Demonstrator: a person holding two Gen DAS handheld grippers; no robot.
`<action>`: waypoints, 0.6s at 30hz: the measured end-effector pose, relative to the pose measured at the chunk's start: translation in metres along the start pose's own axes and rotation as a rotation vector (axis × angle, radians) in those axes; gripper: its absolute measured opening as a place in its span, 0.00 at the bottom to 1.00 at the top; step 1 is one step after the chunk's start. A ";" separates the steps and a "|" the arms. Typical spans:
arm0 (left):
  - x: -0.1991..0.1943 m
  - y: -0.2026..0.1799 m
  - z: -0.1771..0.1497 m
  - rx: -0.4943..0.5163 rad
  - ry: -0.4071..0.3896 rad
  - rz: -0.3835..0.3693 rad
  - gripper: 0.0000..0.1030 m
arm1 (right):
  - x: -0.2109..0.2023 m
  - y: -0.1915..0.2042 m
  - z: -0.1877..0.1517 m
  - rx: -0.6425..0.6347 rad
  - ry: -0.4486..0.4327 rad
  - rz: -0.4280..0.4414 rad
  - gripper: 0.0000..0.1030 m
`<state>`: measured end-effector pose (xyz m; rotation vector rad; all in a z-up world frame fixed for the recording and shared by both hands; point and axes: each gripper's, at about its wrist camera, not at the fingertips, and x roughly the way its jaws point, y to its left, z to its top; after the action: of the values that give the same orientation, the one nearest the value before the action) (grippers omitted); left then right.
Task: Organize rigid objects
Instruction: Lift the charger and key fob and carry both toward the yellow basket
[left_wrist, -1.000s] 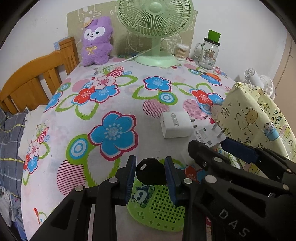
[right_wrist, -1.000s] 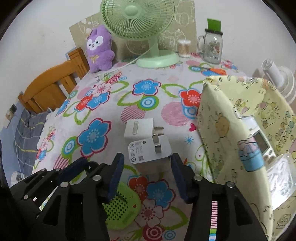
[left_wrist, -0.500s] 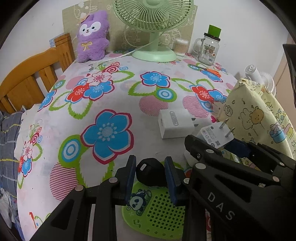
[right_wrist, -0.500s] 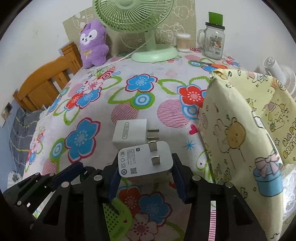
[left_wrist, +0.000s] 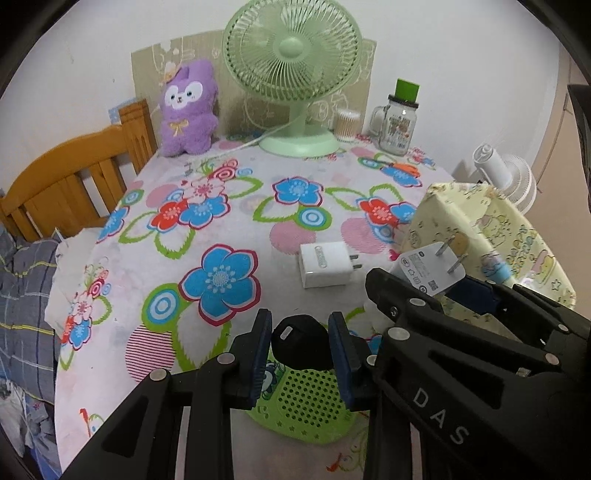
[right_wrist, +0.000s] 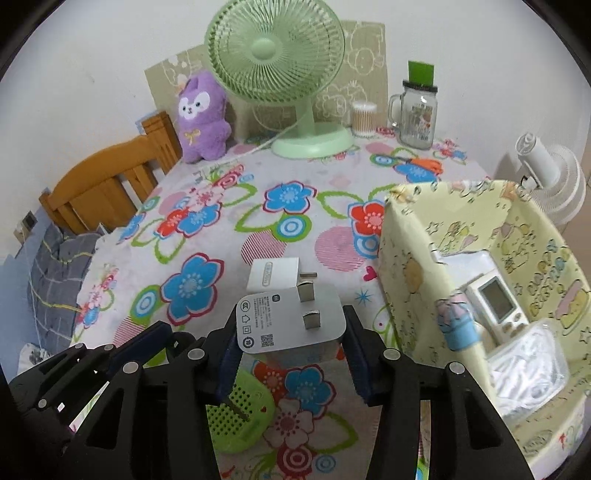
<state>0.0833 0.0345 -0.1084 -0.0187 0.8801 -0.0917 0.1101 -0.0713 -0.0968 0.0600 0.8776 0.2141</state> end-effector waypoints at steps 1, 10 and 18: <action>-0.004 -0.002 0.000 0.002 -0.009 0.000 0.30 | -0.005 0.000 0.000 -0.001 -0.009 -0.001 0.52; -0.040 -0.017 -0.001 0.017 -0.077 -0.004 0.30 | -0.048 -0.004 -0.001 -0.006 -0.084 -0.003 0.52; -0.066 -0.034 -0.003 0.028 -0.119 0.000 0.30 | -0.079 -0.011 -0.003 -0.020 -0.133 0.007 0.52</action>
<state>0.0369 0.0061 -0.0576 0.0015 0.7594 -0.1017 0.0603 -0.0987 -0.0404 0.0579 0.7423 0.2234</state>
